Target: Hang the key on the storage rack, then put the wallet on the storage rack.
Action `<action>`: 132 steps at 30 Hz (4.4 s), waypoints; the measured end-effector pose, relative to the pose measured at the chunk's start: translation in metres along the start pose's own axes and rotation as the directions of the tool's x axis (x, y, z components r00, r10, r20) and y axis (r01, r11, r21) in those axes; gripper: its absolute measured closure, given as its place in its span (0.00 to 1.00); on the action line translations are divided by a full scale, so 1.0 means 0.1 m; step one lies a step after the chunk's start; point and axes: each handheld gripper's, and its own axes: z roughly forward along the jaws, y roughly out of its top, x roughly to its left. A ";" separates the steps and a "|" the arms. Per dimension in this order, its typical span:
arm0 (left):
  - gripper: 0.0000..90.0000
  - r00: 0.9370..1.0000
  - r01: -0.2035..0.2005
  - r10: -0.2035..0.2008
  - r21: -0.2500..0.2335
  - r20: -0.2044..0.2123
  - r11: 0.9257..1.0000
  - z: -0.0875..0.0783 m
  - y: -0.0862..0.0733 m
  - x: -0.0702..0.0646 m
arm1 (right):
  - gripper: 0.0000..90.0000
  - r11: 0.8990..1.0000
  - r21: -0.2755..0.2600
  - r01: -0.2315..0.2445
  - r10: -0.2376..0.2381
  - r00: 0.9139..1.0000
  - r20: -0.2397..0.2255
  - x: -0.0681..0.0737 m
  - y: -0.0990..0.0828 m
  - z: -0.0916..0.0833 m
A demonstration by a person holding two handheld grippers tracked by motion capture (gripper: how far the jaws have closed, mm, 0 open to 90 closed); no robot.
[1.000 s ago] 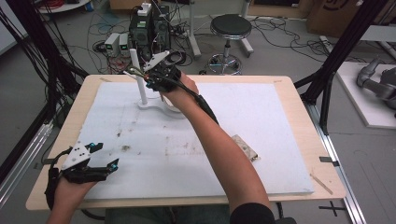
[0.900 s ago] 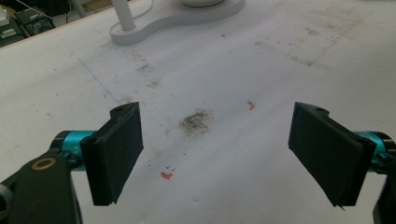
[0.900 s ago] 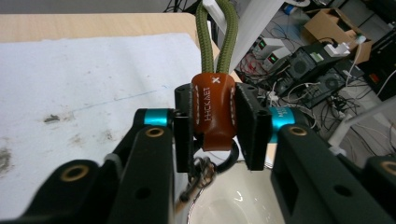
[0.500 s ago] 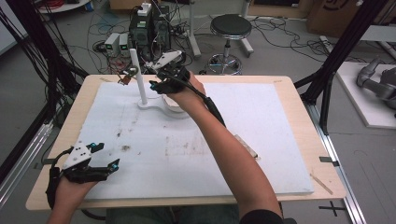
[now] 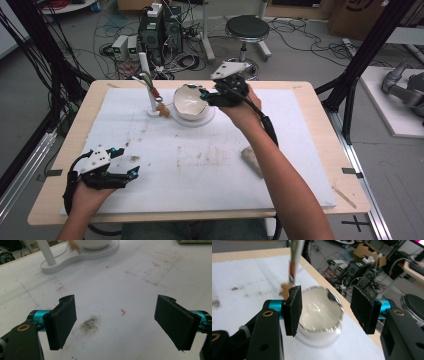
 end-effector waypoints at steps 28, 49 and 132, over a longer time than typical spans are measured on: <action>0.20 0.998 0.004 -0.002 -0.028 0.063 1.000 0.38 0.22 0.04 | 0.36 0.954 -0.007 -0.301 0.300 0.947 0.112 -0.30 -1.69 -1.09; 0.20 0.999 0.000 0.001 -0.038 0.050 0.999 0.38 0.24 0.06 | 0.26 0.927 0.051 -0.372 0.368 0.927 0.072 -0.08 -2.28 -1.20; 0.20 0.999 -0.013 0.013 -0.010 0.047 1.000 0.38 0.22 0.02 | 0.42 0.914 0.278 -0.294 0.316 0.948 -0.035 0.25 -2.45 -0.83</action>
